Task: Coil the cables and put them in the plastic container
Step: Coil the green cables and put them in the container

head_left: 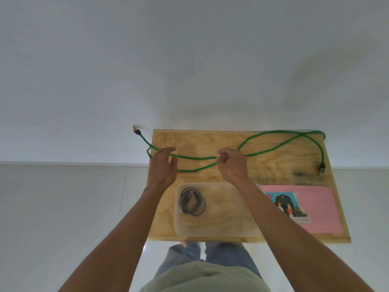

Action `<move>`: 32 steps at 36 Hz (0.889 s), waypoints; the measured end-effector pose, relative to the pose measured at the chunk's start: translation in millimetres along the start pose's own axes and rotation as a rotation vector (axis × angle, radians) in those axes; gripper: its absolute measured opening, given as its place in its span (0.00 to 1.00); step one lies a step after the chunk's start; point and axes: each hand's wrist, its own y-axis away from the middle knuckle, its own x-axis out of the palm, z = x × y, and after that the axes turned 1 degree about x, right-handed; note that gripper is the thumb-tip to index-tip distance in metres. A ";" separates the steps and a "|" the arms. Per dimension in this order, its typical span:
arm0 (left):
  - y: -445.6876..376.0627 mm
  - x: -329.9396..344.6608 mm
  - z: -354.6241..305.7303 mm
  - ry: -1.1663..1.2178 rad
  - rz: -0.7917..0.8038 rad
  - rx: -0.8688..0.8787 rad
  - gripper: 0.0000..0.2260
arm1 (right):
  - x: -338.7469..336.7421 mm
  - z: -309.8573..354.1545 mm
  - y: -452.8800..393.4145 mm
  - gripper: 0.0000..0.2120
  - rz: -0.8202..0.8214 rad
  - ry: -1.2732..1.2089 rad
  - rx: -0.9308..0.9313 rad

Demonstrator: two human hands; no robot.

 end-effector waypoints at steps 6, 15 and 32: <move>-35.5 18.3 -0.5 -0.209 0.172 -0.024 0.15 | 9.6 -25.4 -37.6 0.11 0.169 0.091 0.029; -66.6 50.0 8.6 -0.581 0.354 0.051 0.15 | 29.2 -37.0 -63.9 0.14 0.303 0.196 -0.005; -53.0 60.4 12.1 -0.547 0.310 0.135 0.10 | 31.9 -48.2 -52.8 0.05 0.193 0.337 -0.204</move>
